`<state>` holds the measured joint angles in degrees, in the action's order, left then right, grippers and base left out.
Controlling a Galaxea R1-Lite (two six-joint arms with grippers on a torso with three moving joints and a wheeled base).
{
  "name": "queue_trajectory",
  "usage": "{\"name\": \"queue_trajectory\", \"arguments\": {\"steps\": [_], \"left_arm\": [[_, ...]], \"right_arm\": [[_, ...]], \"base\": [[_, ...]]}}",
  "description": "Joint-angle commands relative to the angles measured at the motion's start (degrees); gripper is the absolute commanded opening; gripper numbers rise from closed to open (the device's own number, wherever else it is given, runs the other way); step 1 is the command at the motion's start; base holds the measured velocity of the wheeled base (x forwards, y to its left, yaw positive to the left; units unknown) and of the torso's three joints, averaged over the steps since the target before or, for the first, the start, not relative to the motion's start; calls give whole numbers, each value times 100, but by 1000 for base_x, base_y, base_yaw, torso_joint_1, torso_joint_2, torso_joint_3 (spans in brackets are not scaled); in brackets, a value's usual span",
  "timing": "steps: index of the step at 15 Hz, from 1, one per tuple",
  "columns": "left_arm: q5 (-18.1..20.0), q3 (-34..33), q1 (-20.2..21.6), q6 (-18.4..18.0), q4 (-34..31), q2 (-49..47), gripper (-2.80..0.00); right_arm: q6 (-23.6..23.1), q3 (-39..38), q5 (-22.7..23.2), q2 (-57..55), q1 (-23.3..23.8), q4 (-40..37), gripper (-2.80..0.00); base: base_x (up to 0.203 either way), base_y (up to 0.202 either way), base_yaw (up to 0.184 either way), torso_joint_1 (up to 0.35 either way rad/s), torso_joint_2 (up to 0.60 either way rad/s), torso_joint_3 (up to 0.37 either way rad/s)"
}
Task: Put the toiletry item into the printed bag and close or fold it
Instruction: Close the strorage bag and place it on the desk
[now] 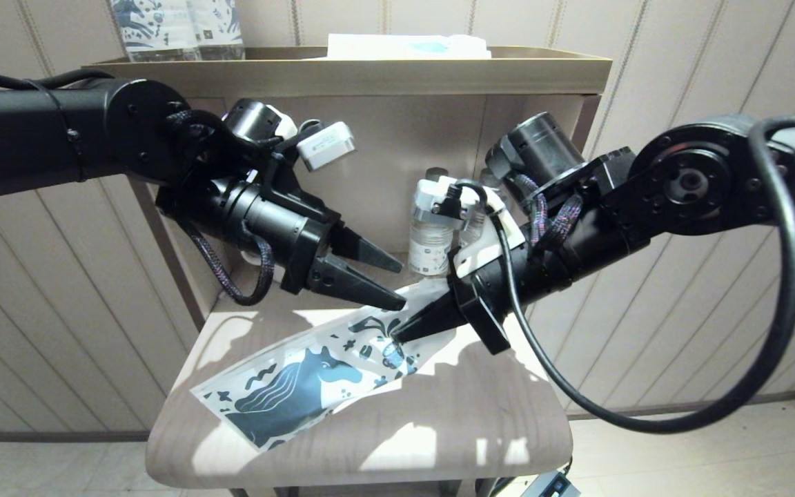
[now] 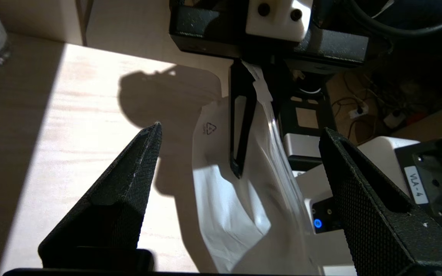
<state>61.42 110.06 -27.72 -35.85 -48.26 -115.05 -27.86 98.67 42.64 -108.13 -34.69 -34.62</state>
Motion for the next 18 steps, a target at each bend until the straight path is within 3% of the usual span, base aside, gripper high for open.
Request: {"name": "queue_trajectory", "arguments": {"steps": [1, 8, 18], "left_arm": [[-7, 50, -66, 16, 158, -97, 0], [19, 50, -190, 526, 897, -229, 0], [63, 42, -195, 636, 800, -116, 0]], "right_arm": [[-9, 12, 30, -11, -11, -18, -280], [-1, 12, 78, -15, -2, -1, -280], [35, 96, 86, -77, 7, -1, -280]], "base": [[0, 0, 0, 0, 0, 0], [0, 0, 0, 0, 0, 0], [0, 0, 0, 0, 0, 0]]}}
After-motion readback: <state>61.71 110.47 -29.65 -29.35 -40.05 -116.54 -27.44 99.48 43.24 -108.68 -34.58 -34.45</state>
